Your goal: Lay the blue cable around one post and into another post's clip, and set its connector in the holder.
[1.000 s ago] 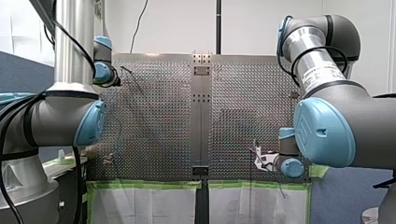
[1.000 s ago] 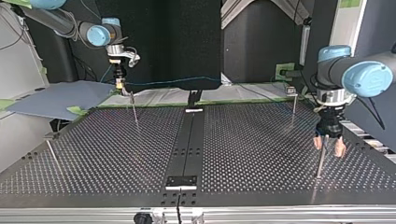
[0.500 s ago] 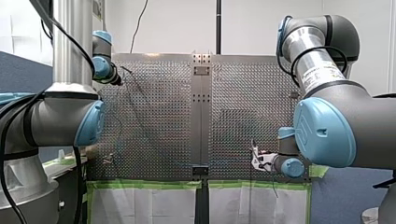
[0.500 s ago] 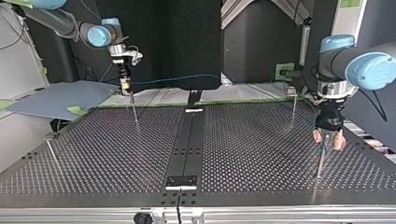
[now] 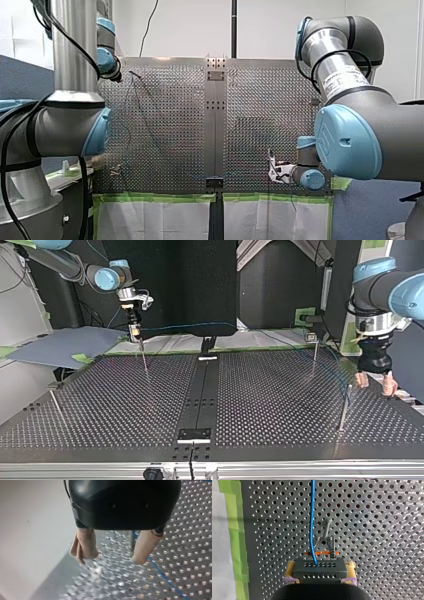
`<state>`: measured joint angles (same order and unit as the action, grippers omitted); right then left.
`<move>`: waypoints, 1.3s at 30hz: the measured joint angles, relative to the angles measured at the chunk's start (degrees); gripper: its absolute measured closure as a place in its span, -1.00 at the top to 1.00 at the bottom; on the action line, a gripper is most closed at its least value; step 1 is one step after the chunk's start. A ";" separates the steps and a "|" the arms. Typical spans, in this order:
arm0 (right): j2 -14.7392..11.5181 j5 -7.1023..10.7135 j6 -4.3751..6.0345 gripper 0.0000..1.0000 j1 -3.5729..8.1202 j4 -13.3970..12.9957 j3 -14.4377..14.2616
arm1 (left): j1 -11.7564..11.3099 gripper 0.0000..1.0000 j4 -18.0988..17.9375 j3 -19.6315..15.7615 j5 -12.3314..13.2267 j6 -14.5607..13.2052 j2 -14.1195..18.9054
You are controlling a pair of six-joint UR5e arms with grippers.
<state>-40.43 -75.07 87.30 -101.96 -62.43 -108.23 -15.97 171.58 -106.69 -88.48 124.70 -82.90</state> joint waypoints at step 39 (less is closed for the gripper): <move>0.03 -0.36 0.00 -1.00 -0.38 1.17 1.07 | 5.30 1.00 22.55 6.50 -4.16 -22.54 6.21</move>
<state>-40.40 -75.42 87.29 -102.34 -61.27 -107.15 -10.67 194.13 -100.18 -92.64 102.16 -76.69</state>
